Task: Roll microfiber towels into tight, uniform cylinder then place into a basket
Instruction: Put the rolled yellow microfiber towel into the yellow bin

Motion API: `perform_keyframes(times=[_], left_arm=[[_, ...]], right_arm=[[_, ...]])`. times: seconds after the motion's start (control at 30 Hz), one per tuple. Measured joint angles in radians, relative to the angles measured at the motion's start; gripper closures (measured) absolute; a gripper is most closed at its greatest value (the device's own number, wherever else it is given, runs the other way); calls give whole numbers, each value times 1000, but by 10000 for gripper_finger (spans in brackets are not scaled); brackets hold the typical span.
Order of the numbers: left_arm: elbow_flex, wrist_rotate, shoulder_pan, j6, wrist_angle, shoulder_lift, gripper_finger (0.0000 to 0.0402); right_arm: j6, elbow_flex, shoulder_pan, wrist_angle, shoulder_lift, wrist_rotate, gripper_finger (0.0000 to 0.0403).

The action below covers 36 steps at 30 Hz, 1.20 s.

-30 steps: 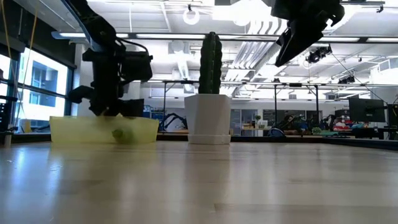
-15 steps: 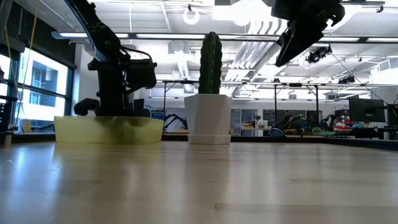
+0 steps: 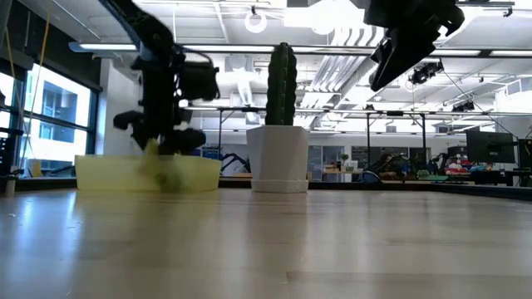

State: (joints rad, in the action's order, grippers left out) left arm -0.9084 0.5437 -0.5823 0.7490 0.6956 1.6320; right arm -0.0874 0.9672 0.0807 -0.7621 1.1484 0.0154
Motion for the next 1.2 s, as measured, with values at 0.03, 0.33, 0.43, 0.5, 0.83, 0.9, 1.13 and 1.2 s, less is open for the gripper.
perform_keyframes(times=[0.03, 0.33, 0.43, 0.5, 0.83, 0.9, 1.13, 1.2], left_arm=[[-27, 6, 0, -11, 36, -4, 257], [-102, -40, 1, -136, 93, -20, 246], [-78, -36, 0, -108, 74, -9, 245], [-61, -35, 0, -106, 58, -9, 245], [25, -136, -9, -106, -79, -9, 245], [27, -128, -9, -106, -75, -9, 245], [-28, -116, -8, -232, -46, -9, 245], [-58, -113, -12, -260, -28, -9, 245]], right_arm=[[0, 0, 0, -5, 0, 0, 269], [18, 0, 0, -33, 0, 0, 269], [18, 0, 0, -41, 0, 0, 269], [17, 0, 0, -43, 0, 0, 269], [19, 0, 0, -43, 0, 0, 269], [19, 0, 0, -43, 0, 0, 269], [19, 0, 0, -43, 0, 0, 269], [23, 0, 0, -43, 0, 0, 269]])
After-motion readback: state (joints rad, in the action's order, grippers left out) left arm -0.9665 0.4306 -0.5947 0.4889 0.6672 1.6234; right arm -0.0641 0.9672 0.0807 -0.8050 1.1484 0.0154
